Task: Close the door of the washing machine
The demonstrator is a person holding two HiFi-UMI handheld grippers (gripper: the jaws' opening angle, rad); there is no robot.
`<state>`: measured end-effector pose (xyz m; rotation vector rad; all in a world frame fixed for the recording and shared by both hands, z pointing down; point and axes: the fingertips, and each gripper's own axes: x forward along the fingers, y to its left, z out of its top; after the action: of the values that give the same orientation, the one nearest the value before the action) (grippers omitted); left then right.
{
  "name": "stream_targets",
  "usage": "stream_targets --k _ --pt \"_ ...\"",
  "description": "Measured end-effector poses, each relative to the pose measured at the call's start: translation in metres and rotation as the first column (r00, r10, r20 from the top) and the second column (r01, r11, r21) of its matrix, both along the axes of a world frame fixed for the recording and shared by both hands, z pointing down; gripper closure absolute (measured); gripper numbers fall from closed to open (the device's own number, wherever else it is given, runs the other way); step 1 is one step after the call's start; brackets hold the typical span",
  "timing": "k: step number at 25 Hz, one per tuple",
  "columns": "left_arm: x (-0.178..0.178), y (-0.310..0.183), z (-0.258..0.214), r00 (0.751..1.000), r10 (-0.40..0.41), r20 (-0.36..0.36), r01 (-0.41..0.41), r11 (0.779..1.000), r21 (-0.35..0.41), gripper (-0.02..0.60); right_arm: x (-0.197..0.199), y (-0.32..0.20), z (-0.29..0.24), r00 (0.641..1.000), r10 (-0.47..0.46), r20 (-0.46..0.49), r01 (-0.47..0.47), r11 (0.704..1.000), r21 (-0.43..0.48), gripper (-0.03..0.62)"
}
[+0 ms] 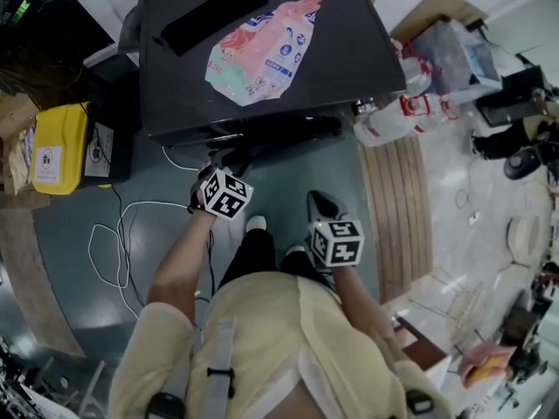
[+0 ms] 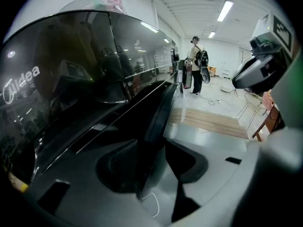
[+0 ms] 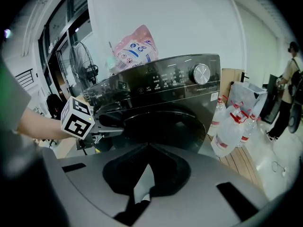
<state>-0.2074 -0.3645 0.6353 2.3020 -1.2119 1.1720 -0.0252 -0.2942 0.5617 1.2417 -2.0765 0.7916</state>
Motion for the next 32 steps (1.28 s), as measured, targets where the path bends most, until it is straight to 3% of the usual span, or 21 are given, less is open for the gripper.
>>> stream_targets --k 11,27,32 --pt "-0.006 -0.005 -0.001 0.997 -0.076 0.017 0.076 0.997 0.033 0.402 0.004 0.008 -0.005 1.000 0.003 -0.009 -0.003 1.000 0.008 0.588" --pt "-0.015 -0.001 -0.002 0.962 -0.270 -0.031 0.270 0.963 0.006 0.397 0.037 0.030 -0.010 0.999 0.050 -0.001 -0.050 0.998 0.031 0.588" --pt "-0.013 0.010 -0.011 0.954 -0.295 -0.043 0.296 0.955 0.015 0.397 0.048 0.035 -0.013 0.998 0.060 0.014 -0.061 0.997 0.044 0.588"
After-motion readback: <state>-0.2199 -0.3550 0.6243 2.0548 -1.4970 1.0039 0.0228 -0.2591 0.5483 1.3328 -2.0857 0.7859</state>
